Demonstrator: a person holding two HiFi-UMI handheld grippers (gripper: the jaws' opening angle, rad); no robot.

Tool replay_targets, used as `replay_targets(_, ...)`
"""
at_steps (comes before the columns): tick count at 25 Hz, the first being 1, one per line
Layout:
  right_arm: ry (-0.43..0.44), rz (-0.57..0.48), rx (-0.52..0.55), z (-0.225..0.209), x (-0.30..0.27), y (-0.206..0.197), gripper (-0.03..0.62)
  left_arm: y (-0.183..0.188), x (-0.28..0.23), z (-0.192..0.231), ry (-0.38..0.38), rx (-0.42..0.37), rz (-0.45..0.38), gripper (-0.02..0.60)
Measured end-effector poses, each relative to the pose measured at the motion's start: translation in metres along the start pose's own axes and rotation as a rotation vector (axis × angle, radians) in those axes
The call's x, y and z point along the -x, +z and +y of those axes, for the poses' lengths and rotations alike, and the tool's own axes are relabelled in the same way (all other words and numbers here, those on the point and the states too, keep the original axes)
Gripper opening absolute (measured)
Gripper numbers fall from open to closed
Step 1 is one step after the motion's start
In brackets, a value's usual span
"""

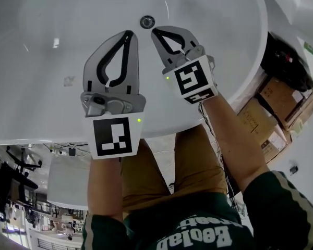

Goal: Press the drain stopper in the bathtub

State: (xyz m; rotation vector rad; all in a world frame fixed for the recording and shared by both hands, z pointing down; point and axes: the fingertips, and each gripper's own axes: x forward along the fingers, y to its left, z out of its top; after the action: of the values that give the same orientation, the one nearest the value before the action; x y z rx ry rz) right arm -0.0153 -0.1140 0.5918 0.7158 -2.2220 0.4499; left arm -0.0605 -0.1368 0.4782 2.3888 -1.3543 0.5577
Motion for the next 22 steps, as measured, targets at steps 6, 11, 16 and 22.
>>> replay_targets(6,0.023,0.072,0.034,-0.003,-0.04,-0.048,0.014,-0.028,-0.012,0.003,0.005,0.014,0.024,0.006)
replay_targets(11,0.038,0.119,0.03,-0.002,-0.067,-0.083,0.014,-0.044,-0.019,0.007,0.013,0.071,0.029,0.006)
replay_targets(16,0.049,0.158,0.034,0.002,-0.097,-0.108,0.014,-0.065,-0.022,0.011,0.019,0.074,0.046,0.006)
replay_targets(22,0.04,0.24,0.037,0.001,-0.127,-0.15,0.014,-0.088,-0.02,0.017,0.024,0.104,0.078,0.006)
